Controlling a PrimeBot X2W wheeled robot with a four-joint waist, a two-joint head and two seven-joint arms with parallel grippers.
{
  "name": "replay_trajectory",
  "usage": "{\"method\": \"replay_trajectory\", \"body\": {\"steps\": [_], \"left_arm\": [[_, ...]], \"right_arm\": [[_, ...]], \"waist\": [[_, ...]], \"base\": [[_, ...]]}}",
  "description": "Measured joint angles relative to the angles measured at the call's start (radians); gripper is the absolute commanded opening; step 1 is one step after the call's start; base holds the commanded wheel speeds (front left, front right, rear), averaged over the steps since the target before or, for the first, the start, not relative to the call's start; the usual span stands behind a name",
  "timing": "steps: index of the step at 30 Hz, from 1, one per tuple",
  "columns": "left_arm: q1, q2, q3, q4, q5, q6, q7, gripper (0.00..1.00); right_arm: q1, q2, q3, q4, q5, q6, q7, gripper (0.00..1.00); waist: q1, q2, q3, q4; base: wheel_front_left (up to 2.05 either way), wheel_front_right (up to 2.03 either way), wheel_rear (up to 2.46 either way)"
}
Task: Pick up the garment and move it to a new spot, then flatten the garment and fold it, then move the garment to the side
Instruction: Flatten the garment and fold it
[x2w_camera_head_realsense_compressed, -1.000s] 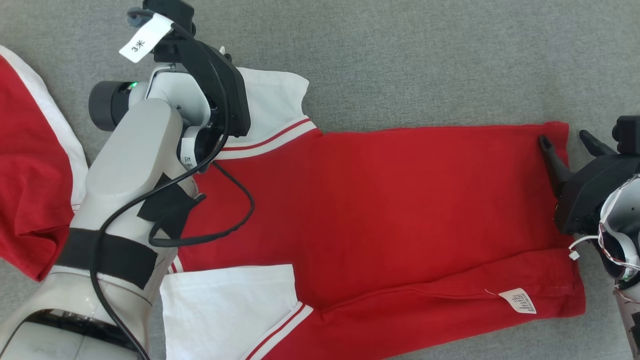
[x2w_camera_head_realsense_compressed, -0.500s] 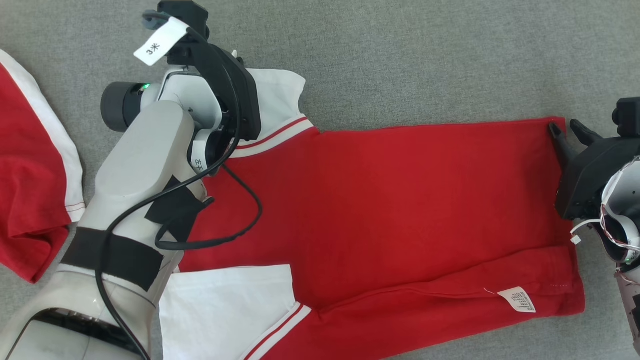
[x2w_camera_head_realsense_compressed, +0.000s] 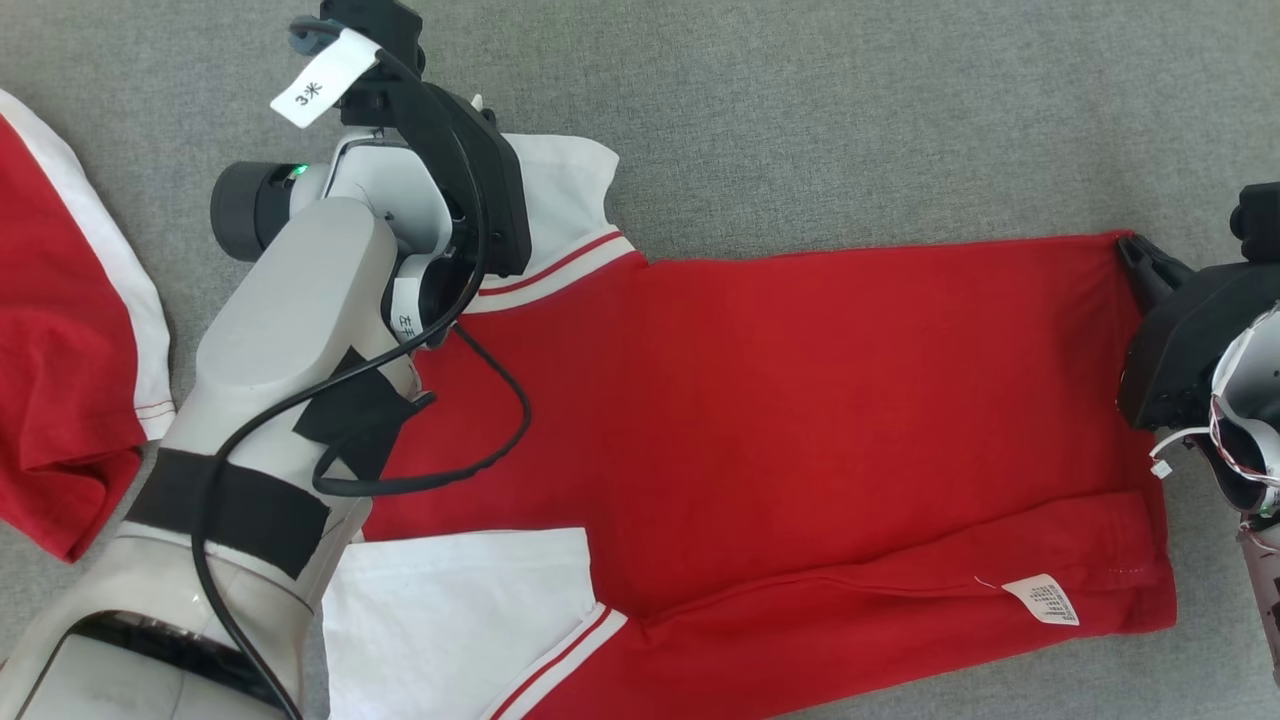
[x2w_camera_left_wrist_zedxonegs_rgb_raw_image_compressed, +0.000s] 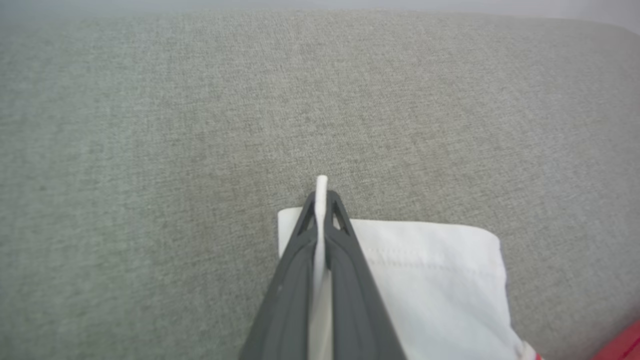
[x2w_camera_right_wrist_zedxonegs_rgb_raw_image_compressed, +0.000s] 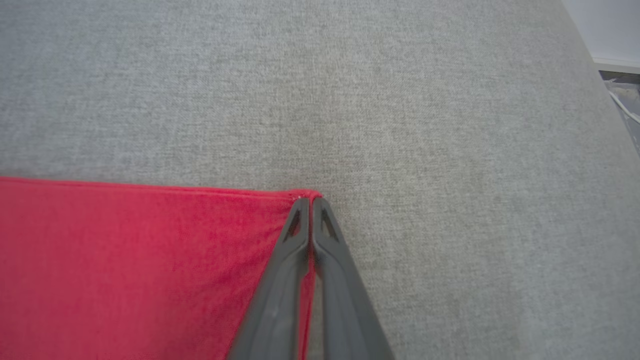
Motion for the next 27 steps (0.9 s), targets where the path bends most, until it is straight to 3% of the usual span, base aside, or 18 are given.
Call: {"method": "replay_trajectory", "body": {"steps": [8, 22, 27], "left_arm": [[-0.011, 0.0, -0.005, 0.007, -0.016, 0.009, -0.04, 0.0], [-0.126, -0.001, 0.083, 0.031, -0.001, 0.03, -0.324, 0.0], [-0.117, -0.002, 0.097, 0.005, -0.016, 0.034, -0.418, 0.0]], "right_arm": [[-0.011, -0.004, 0.0, 0.003, -0.001, 0.004, -0.026, 0.0], [-0.215, 0.008, -0.026, 0.03, -0.015, -0.03, -0.174, 0.0], [-0.199, 0.005, -0.028, 0.049, -0.022, -0.037, -0.188, 0.0]], "waist": [[0.0, 0.0001, -0.001, 0.003], [0.0001, 0.0001, -0.011, -0.003], [0.0001, 0.0, -0.01, 0.01]], "base": [[0.0, 0.0, 0.0], [0.0, 0.0, 0.0], [0.0, 0.0, 0.0]]}}
